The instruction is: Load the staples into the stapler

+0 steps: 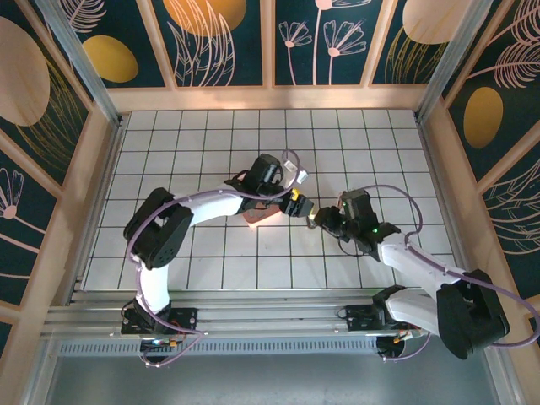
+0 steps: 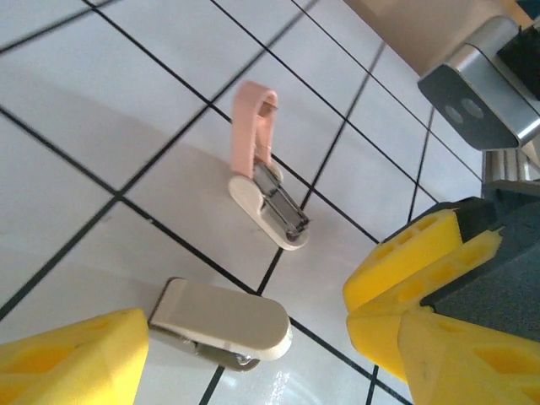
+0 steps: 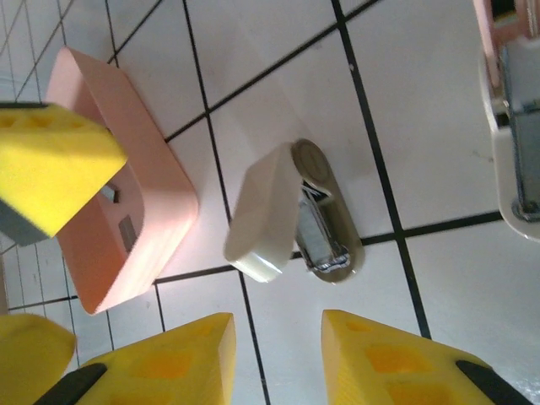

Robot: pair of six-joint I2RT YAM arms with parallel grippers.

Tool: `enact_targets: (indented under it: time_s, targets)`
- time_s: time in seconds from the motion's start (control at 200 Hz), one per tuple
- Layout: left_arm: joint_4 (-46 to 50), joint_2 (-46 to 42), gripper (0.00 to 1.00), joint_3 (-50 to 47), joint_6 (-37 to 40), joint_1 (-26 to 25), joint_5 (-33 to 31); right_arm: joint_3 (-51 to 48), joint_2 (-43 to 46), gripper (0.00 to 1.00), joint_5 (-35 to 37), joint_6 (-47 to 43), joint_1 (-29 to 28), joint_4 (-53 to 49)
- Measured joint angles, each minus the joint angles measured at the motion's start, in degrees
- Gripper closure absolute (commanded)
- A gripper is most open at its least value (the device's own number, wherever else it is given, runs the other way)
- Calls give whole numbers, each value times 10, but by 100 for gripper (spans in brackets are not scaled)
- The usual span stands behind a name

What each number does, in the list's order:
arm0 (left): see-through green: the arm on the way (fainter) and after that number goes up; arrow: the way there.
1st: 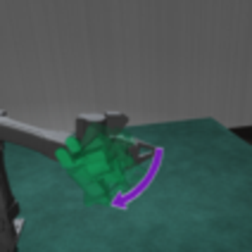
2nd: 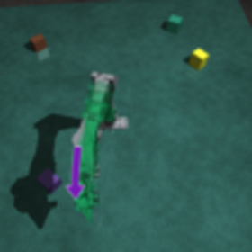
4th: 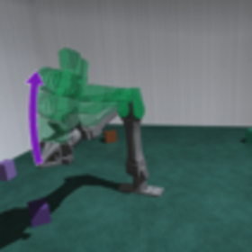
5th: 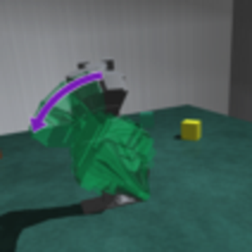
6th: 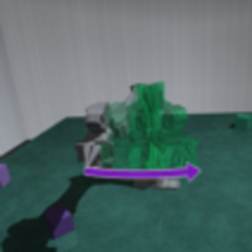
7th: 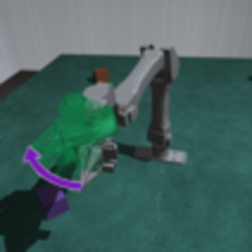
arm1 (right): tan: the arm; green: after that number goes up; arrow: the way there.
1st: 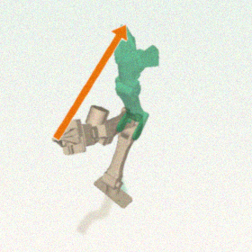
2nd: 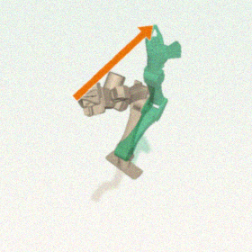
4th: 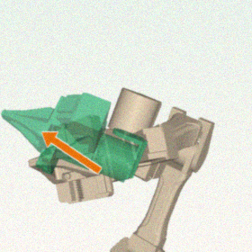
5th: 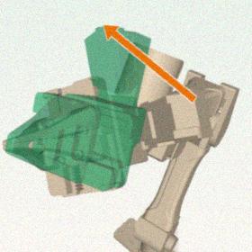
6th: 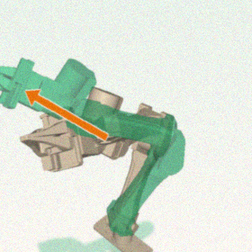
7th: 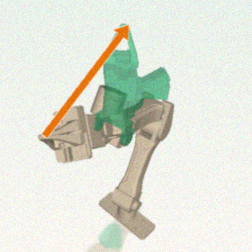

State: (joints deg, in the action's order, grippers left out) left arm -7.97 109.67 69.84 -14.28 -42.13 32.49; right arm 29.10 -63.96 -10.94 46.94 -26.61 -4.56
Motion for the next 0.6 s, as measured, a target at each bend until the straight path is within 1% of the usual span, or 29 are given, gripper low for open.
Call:
enact_targets:
  time_s: [0.145,0.275,0.45,0.596]
  targets:
    - [-35,-49,21,-48,-61,0,-76,41,-33,66,1,-10,6,-5]
    - [-53,-71,20,-89,-95,0,-124,62,-69,68,1,-21,14,-4]
    - [-56,-72,20,-112,-115,0,-149,58,-110,72,-13,-24,16,1]
    - [-58,-72,20,-113,-119,0,-152,17,-120,78,-18,-21,16,21]
